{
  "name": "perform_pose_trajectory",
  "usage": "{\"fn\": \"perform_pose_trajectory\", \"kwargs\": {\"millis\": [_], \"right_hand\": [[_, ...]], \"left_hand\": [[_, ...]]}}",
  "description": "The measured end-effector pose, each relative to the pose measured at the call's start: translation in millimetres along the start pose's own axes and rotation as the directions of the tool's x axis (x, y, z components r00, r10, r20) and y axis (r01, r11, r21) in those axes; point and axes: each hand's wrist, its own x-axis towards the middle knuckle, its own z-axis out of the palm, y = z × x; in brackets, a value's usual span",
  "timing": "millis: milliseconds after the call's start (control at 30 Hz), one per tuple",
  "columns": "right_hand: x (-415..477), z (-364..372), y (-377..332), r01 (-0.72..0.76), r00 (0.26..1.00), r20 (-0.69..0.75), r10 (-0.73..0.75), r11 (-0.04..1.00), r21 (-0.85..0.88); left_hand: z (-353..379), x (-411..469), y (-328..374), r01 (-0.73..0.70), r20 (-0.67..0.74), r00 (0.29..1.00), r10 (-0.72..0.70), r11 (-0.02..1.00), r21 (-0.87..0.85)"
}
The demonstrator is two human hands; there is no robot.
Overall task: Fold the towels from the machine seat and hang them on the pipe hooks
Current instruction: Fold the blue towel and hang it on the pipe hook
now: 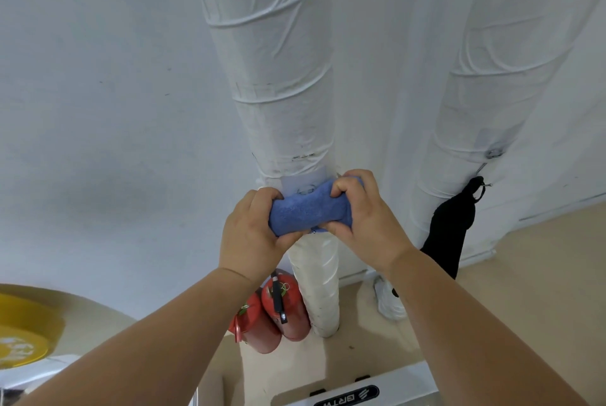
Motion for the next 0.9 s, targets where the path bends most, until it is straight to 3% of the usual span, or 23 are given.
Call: {"fn": "perform_pose_trajectory", "kwargs": {"millis": [133, 233, 333, 433, 633, 767, 900], "right_hand": [[-10, 4, -4, -0.034, 0.999, 0.007, 0.034, 0.999, -0.041], [-18, 7, -10, -0.053, 0.997, -0.067, 0.046, 0.993, -0.106], [-22, 17, -22, -0.107, 0.970, -0.236, 0.060, 0.975, -0.194], [-21, 33, -27, -0.128, 0.943, -0.332, 0.005, 0.928, -0.350], [-17, 43, -16, -0.143, 0.956, -0.295, -0.002, 0.871, -0.469], [-5, 35, 1, 0.003, 0.970, -0.211, -0.120, 0.874, -0.485], [6, 35, 15, 0.112, 0.952, -0.198, -0.234, 0.867, -0.486]], "left_hand": [[-5, -2, 0, 0.068, 0.073, 0.995, -0.064, 0.996, -0.050], [-10, -9, -1, -0.054, 0.035, 0.998, 0.049, 0.983, 0.173], [-5, -18, 8, -0.055, -0.096, 0.991, 0.092, 0.940, 0.337], [10, -26, 12, -0.183, -0.098, 0.961, 0.257, 0.863, 0.470], [35, -35, 12, -0.147, -0.080, 0.977, 0.196, 0.898, 0.416], [31, -25, -3, -0.228, -0.019, 0.964, 0.267, 0.856, 0.464], [35, -14, -20, -0.291, -0.061, 0.930, 0.362, 0.829, 0.478]]}}
